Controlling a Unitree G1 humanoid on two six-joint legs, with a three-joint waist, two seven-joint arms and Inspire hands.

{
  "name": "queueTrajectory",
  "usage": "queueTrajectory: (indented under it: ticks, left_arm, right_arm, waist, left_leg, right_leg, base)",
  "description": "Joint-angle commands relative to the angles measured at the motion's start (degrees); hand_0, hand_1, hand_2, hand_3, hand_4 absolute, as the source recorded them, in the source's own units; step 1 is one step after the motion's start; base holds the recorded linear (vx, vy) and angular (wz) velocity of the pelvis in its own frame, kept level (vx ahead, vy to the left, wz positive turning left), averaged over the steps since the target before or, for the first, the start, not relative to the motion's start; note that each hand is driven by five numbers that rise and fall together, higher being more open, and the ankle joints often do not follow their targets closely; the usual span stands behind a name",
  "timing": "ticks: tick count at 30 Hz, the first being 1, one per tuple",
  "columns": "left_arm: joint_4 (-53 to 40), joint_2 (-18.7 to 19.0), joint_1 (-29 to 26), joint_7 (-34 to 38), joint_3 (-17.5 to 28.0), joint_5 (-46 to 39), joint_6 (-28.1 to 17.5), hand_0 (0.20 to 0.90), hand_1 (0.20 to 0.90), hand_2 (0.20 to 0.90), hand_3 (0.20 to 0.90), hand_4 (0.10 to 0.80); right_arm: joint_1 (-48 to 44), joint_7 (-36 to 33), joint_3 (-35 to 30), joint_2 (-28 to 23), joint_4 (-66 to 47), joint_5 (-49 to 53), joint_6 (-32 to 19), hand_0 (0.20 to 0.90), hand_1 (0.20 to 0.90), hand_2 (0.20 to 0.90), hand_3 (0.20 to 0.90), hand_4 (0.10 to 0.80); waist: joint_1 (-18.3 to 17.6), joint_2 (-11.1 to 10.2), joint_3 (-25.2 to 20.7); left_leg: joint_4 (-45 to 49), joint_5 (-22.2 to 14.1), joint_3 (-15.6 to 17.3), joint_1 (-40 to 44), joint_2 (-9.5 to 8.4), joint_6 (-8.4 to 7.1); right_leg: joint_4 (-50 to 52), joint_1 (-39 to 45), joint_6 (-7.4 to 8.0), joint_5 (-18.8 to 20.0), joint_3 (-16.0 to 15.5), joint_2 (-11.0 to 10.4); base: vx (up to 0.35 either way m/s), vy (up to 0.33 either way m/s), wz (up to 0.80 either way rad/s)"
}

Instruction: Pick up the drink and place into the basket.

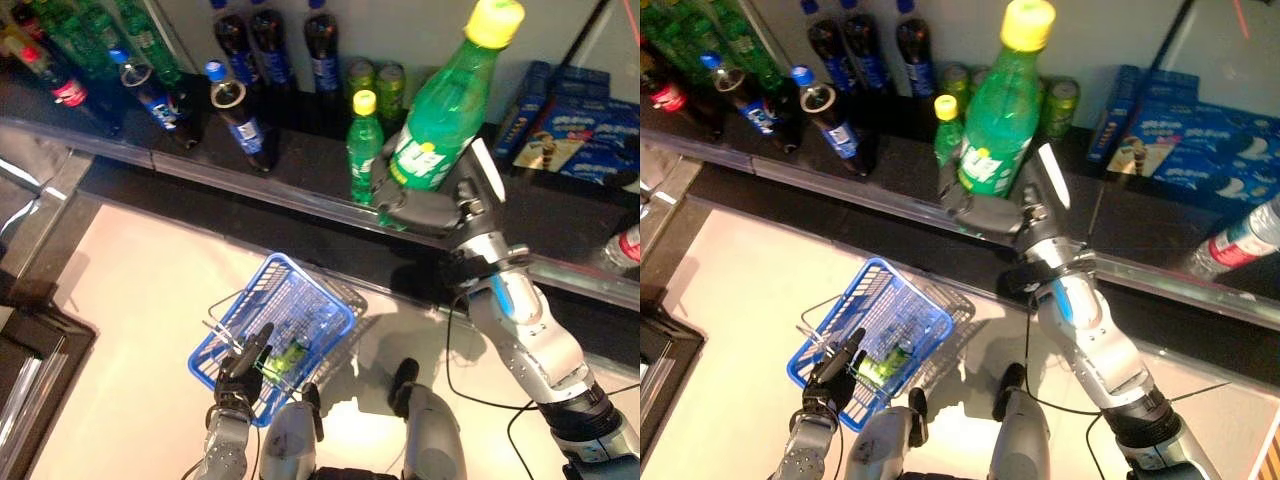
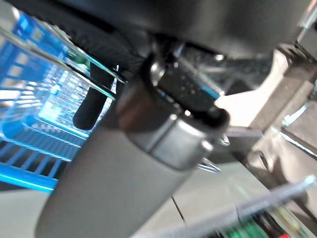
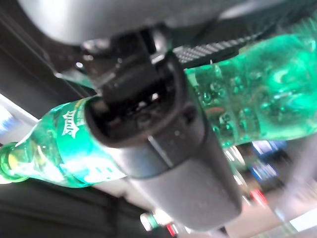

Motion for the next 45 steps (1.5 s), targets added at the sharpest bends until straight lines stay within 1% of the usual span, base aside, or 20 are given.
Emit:
queueTrajectory:
  ticks: [1, 2, 3, 4, 6, 10, 13, 15, 16, 19, 20, 26, 29, 34, 37, 40, 41, 43, 44, 45]
  left_arm:
    - [-15.0, 10.6, 1.84, -6.67, 1.88, 2.54, -8.52, 0.3, 0.3, 0.3, 0.2, 0.1]
    - [-18.11, 10.81, 2.04, -7.55, 1.49, 2.75, -8.02, 0.3, 0.3, 0.3, 0.2, 0.1]
    - [-18.11, 10.81, 2.04, -7.55, 1.49, 2.75, -8.02, 0.3, 0.3, 0.3, 0.2, 0.1]
    - [-20.51, 11.09, 2.18, -7.92, 1.16, 3.57, -7.48, 0.3, 0.3, 0.3, 0.2, 0.1]
    - [-25.22, 11.79, 2.03, -7.91, 0.14, 4.26, -5.77, 0.3, 0.3, 0.3, 0.2, 0.1]
    - [-30.32, 12.79, 1.89, -8.3, -0.57, 4.08, -3.99, 0.3, 0.3, 0.3, 0.2, 0.1]
    - [-35.33, 14.26, 1.45, -8.9, -1.36, 3.02, -1.88, 0.3, 0.3, 0.3, 0.2, 0.1]
    - [-37.15, 14.84, 1.24, -9.76, -1.51, 2.5, -1.02, 0.3, 0.3, 0.3, 0.2, 0.1]
    - [-40.3, 15.59, 1.23, -11.27, -1.69, 2.03, 0.79, 0.3, 0.3, 0.3, 0.2, 0.1]
    - [-42.62, 16.21, 1.17, -12.77, -2.16, 1.7, 1.82, 0.3, 0.3, 0.3, 0.2, 0.1]
    - [-44.57, 16.87, 0.78, -14.54, -2.79, 1.37, 2.67, 0.3, 0.3, 0.3, 0.2, 0.1]
    - [-48.99, 18.35, -0.65, -19.31, -3.6, -0.2, 5.49, 0.3, 0.3, 0.3, 0.2, 0.1]
    - [-51.03, 18.51, -0.76, -22.08, -3.83, -1.11, 6.88, 0.3, 0.3, 0.3, 0.2, 0.1]
    - [-53.39, 18.15, -0.74, -27.47, -3.85, -3.16, 10.01, 0.3, 0.3, 0.3, 0.2, 0.1]
    - [-54.19, 18.01, -0.78, -29.34, -4.23, -2.87, 11.02, 0.3, 0.3, 0.3, 0.2, 0.1]
    - [-54.24, 18.34, -1.27, -30.35, -4.34, -2.84, 11.81, 0.3, 0.3, 0.3, 0.2, 0.1]
    - [-54.01, 18.45, -1.38, -30.58, -4.36, -3.02, 11.92, 0.3, 0.3, 0.3, 0.2, 0.1]
    - [-54.04, 18.26, -1.22, -30.83, -3.87, -3.32, 12.82, 0.3, 0.3, 0.3, 0.2, 0.1]
    - [-54.14, 18.27, -1.13, -30.84, -3.79, -3.35, 12.95, 0.3, 0.3, 0.3, 0.2, 0.1]
    - [-54.27, 18.26, -0.65, -31.24, -3.51, -3.6, 13.33, 0.3, 0.3, 0.3, 0.2, 0.1]
  right_arm:
    - [-3.73, 2.28, 0.73, 4.92, -7.31, 1.62, -4.57, 0.3, 0.3, 0.3, 0.2, 0.1]
    - [-3.83, 2.42, 2.58, 5.84, -7.08, 2.19, -3.35, 0.3, 0.3, 0.3, 0.2, 0.1]
    - [-3.83, 2.42, 2.58, 5.84, -7.08, 2.19, -3.35, 0.3, 0.3, 0.3, 0.2, 0.1]
    - [-3.99, 2.51, 4.1, 6.65, -6.84, 1.68, -2.6, 0.3, 0.3, 0.3, 0.2, 0.1]
    - [-4.99, 1.55, 6.99, 8.01, -6.35, 1.09, -1.32, 0.3, 0.3, 0.3, 0.2, 0.1]
    - [-5.81, 0.3, 10.05, 9.19, -5.79, 0.96, -0.82, 0.3, 0.3, 0.3, 0.2, 0.1]
    - [-7.39, -2.07, 13.05, 10.53, -4.96, -0.48, -0.28, 0.3, 0.3, 0.3, 0.2, 0.1]
    - [-7.93, -3.0, 13.79, 10.79, -4.56, -0.82, -0.14, 0.3, 0.3, 0.3, 0.2, 0.1]
    - [-8.43, -4.47, 14.61, 11.13, -3.92, -1.24, 0.01, 0.3, 0.3, 0.3, 0.2, 0.1]
    - [-8.73, -5.89, 15.42, 11.81, -3.0, -1.42, 0.24, 0.3, 0.3, 0.3, 0.2, 0.1]
    - [-9.32, -7.64, 16.6, 12.67, -1.51, -2.09, 0.03, 0.3, 0.3, 0.3, 0.2, 0.1]
    - [-10.46, -11.54, 19.31, 14.96, 1.95, -3.3, 0.63, 0.3, 0.3, 0.3, 0.2, 0.1]
    - [-10.82, -13.32, 20.36, 16.14, 4.23, -3.86, 1.26, 0.3, 0.3, 0.3, 0.2, 0.1]
    - [-10.31, -14.49, 21.64, 18.45, 9.46, -4.58, 1.9, 0.3, 0.3, 0.3, 0.2, 0.1]
    - [-9.92, -14.98, 22.37, 19.51, 11.65, -4.92, 2.18, 0.3, 0.3, 0.3, 0.2, 0.1]
    - [-9.14, -15.82, 23.63, 21.31, 16.43, -6.67, 1.84, 0.3, 0.3, 0.3, 0.2, 0.1]
    - [-8.62, -16.46, 24.23, 21.84, 18.44, -9.02, 1.99, 0.3, 0.3, 0.3, 0.2, 0.1]
    - [-7.46, -18.29, 24.69, 23.03, 23.5, -9.84, 3.15, 0.3, 0.3, 0.3, 0.2, 0.1]
    - [-7.14, -18.41, 24.66, 23.28, 24.88, -10.24, 2.85, 0.3, 0.3, 0.3, 0.2, 0.1]
    - [-5.83, -18.48, 24.28, 23.82, 28.7, -10.53, 1.86, 0.3, 0.3, 0.3, 0.2, 0.1]
  waist:
    - [1.49, -3.28, -13.16]
    - [2.31, -3.31, -13.2]
    - [2.31, -3.31, -13.2]
    - [2.97, -3.3, -13.19]
    - [4.24, -3.34, -13.03]
    - [5.61, -3.31, -12.62]
    - [7.2, -3.34, -11.96]
    - [7.7, -3.38, -11.76]
    - [8.57, -3.43, -11.59]
    - [9.27, -3.49, -11.52]
    - [10.07, -3.56, -11.49]
    - [11.68, -3.5, -12.12]
    - [12.51, -3.39, -12.47]
    - [13.82, -3.26, -13.08]
    - [14.3, -3.29, -13.37]
    - [15.12, -3.24, -13.72]
    - [15.38, -3.26, -13.97]
    - [15.96, -3.21, -14.34]
    - [16.1, -3.2, -14.39]
    - [16.52, -3.17, -14.53]
  left_leg:
    - [4.6, 10.87, -1.8, -5.75, -0.51, 0.0]
    - [4.86, 11.1, -2.47, -5.82, -0.69, 0.01]
    - [4.86, 11.1, -2.47, -5.82, -0.69, 0.01]
    - [5.09, 11.21, -3.01, -5.97, -0.91, 0.06]
    - [5.44, 11.33, -4.02, -6.29, -1.39, 0.14]
    - [5.79, 11.72, -5.37, -6.78, -1.93, 0.12]
    - [6.35, 11.99, -6.92, -7.56, -2.81, 0.14]
    - [6.64, 12.1, -7.53, -7.89, -3.14, 0.16]
    - [6.95, 12.17, -8.26, -8.27, -3.53, 0.18]
    - [7.2, 12.28, -8.9, -8.54, -3.89, 0.23]
    - [7.4, 12.35, -9.55, -8.79, -4.27, 0.28]
    - [7.58, 12.78, -11.25, -9.27, -5.25, 0.42]
    - [7.8, 12.91, -11.82, -9.59, -5.72, 0.51]
    - [8.06, 13.28, -12.88, -9.83, -6.48, 0.57]
    - [8.15, 13.34, -13.33, -9.99, -6.74, 0.59]
    - [8.5, 13.26, -13.76, -10.08, -6.94, 0.51]
    - [8.48, 13.24, -13.88, -10.18, -7.06, 0.5]
    - [8.28, 13.22, -14.15, -10.28, -7.23, 0.47]
    - [8.27, 13.19, -14.22, -10.31, -7.3, 0.49]
    - [8.38, 13.04, -14.47, -10.55, -7.5, 0.53]
  right_leg:
    - [-7.69, 12.77, 3.44, -3.04, 0.57, -1.23]
    - [-7.77, 13.26, 3.36, -3.09, 0.17, -1.19]
    - [-7.77, 13.26, 3.36, -3.09, 0.17, -1.19]
    - [-7.84, 13.63, 3.29, -3.13, -0.15, -1.21]
    - [-8.13, 14.37, 3.28, -3.05, -0.82, -1.24]
    - [-8.31, 15.01, 3.35, -2.95, -1.68, -1.32]
    - [-8.64, 15.45, 3.54, -2.65, -2.63, -1.53]
    - [-8.75, 15.63, 3.63, -2.56, -2.97, -1.58]
    - [-8.98, 15.96, 3.71, -2.44, -3.47, -1.59]
    - [-9.25, 16.31, 3.79, -2.24, -3.94, -1.6]
    - [-9.55, 16.72, 3.91, -2.02, -4.57, -1.69]
    - [-10.46, 17.84, 4.21, -1.56, -5.62, -1.68]
    - [-10.78, 18.29, 4.21, -1.46, -6.19, -1.78]
    - [-11.05, 18.94, 4.24, -1.32, -7.14, -1.98]
    - [-11.22, 19.23, 4.31, -1.22, -7.5, -2.1]
    - [-11.23, 19.82, 4.46, -1.3, -7.94, -2.16]
    - [-11.31, 19.96, 4.54, -1.3, -8.08, -2.17]
    - [-11.49, 20.33, 4.69, -1.31, -8.55, -2.25]
    - [-11.56, 20.47, 4.7, -1.3, -8.69, -2.26]
    - [-11.73, 20.78, 4.77, -1.28, -9.06, -2.28]
  base:
    - [0.03, -0.005, 0.11]
    - [0.023, 0.0, 0.14]
    - [0.034, 0.003, 0.19]
    - [0.033, -0.003, 0.22]
    - [0.039, -0.008, 0.24]
    - [0.022, -0.004, 0.19]
    - [-0.001, -0.015, 0.14]
    - [-0.007, -0.033, 0.19]
    - [-0.004, -0.038, 0.1]
    - [-0.001, -0.042, 0.19]
    - [0.001, -0.04, 0.22]
    - [0.018, -0.02, 0.18]
    - [0.023, 0.01, 0.18]
    - [0.034, 0.024, 0.05]
    - [0.033, 0.019, 0.19]
    - [0.054, 0.016, 0.09]
    - [0.039, 0.015, 0.04]
    - [0.049, 0.024, 0.04]
    - [0.049, 0.02, 0.05]
    - [0.029, 0.008, 0.06]
